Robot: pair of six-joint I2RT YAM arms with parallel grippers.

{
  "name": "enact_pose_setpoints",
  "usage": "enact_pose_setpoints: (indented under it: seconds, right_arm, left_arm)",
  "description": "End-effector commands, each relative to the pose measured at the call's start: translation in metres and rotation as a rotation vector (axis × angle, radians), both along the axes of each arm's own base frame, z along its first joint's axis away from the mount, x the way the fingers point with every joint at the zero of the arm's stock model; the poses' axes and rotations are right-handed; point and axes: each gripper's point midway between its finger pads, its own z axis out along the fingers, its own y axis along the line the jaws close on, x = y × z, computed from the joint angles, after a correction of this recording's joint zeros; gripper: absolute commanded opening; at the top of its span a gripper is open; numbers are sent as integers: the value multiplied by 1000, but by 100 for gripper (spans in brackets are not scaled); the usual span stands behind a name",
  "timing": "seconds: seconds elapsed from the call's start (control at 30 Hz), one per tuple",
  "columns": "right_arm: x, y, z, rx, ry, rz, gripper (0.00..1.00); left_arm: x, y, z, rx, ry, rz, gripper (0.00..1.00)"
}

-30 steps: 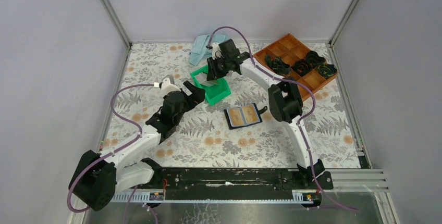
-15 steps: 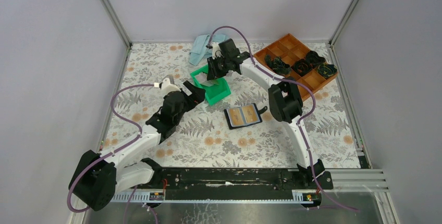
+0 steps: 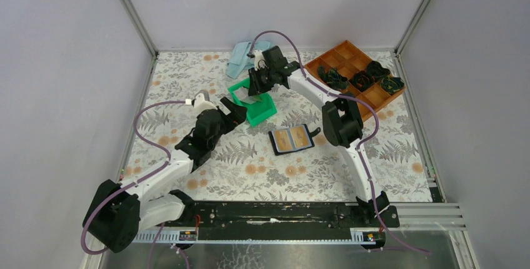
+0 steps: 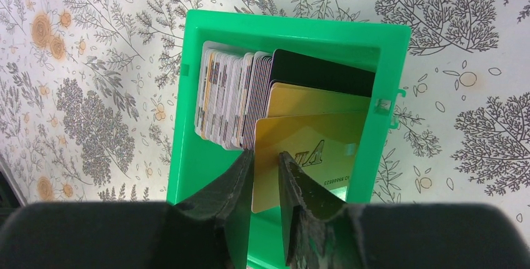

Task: Put the credit cards into the card holder
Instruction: Pick up the credit card from the storage box.

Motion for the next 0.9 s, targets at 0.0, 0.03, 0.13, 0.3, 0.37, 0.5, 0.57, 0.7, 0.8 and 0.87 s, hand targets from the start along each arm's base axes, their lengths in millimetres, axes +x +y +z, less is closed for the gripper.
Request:
enact_pose_setpoints:
  seconds: [0.0,0.03,0.13,0.3,0.37,0.5,0.57,0.7,0.8,0.87]
  right_arm:
    - [4,7,52,63,-72,5,27]
    - [4,6,53,63,-73,4,27]
    - [4,5,55,59,-80,0,26]
    - [5,3,60,54,-94,-3,25]
    - [5,3,63,53,-100,-5,25]
    - [6,2,68,51,-111,-9,25]
    - [7,1,72,51,-118,-12,24]
    - [9,-1,76,43,-133,-19,24]
    - [11,-4,79,29,-148,-31,23]
    - [13,-7,78,8,-157,-43,22]
  left_arm:
    - [8,-2,15,-37,-56,3,100]
    - [8,-2,15,-37,-57,3,100]
    - [8,-2,15,-40,-57,7,100]
    - [8,-3,16,-48,-60,3,100]
    - [8,-3,17,-48,-61,3,100]
    - [8,-3,19,-50,-66,1,100]
    - [8,-3,19,-50,-67,1,100]
    - [8,-3,20,-49,-67,1,100]
    - [9,-3,20,-50,-68,3,100]
    - [9,-2,19,-50,-66,6,100]
